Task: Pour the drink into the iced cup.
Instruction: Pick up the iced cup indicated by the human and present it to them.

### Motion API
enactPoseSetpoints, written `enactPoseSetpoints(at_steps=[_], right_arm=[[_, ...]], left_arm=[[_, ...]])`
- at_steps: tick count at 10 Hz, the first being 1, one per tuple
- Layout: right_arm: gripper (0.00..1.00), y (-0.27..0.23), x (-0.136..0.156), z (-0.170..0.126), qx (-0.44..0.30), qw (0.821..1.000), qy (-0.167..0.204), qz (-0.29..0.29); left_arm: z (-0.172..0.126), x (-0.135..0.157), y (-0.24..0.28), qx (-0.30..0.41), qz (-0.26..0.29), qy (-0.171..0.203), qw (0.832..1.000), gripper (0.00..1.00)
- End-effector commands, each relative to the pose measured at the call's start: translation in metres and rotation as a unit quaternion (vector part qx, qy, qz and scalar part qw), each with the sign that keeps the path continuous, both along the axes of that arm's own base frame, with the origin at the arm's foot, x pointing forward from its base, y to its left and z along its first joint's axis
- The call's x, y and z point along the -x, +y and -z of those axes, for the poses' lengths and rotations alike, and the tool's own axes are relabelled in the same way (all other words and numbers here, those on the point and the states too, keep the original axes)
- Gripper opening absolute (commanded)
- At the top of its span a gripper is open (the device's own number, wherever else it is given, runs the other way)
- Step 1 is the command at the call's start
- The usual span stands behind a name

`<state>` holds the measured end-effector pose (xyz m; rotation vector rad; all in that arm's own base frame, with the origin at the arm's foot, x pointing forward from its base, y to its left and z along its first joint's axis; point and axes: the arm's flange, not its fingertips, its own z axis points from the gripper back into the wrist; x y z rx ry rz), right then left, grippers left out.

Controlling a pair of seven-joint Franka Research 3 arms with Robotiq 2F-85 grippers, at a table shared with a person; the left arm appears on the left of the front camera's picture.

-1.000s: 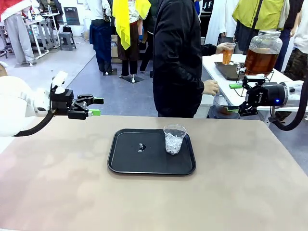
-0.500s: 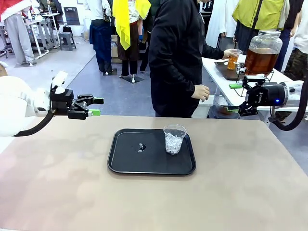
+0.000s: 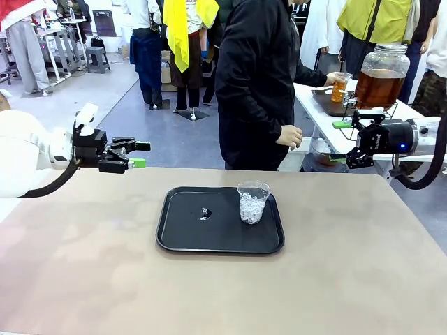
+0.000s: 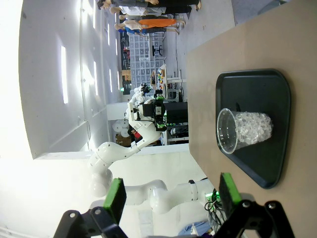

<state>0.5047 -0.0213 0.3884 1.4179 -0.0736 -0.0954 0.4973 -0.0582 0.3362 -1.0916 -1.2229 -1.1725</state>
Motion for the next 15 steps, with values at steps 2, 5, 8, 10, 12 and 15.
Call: enactPoseSetpoints(at_steps=[2, 5, 8, 10, 12, 15], right_arm=[[1.00, 0.0006, -0.0006, -0.0030, -0.001, 1.000, -0.001, 0.000], [1.00, 0.0006, -0.0006, -0.0030, -0.001, 1.000, -0.001, 0.000], [1.00, 0.0006, -0.0006, -0.0030, -0.001, 1.000, -0.001, 0.000], [1.00, 0.0006, -0.0006, -0.0030, -0.001, 1.000, -0.001, 0.000], [1.00, 0.0006, -0.0006, -0.0030, -0.001, 1.000, -0.001, 0.000], [1.00, 0.0006, -0.0006, -0.0030, -0.001, 1.000, -0.001, 0.000]], left_arm=[[-0.0017, 0.0003, -0.0017, 0.003, -0.002, -0.001, 1.000, 1.00], [-0.0017, 0.0003, -0.0017, 0.003, -0.002, -0.001, 1.000, 1.00], [-0.0017, 0.0003, -0.0017, 0.003, -0.002, -0.001, 1.000, 1.00], [-0.0017, 0.0003, -0.0017, 0.003, -0.002, -0.001, 1.000, 1.00], [-0.0017, 0.0003, -0.0017, 0.003, -0.002, -0.001, 1.000, 1.00], [-0.0017, 0.0003, -0.0017, 0.003, -0.002, -0.001, 1.000, 1.00]])
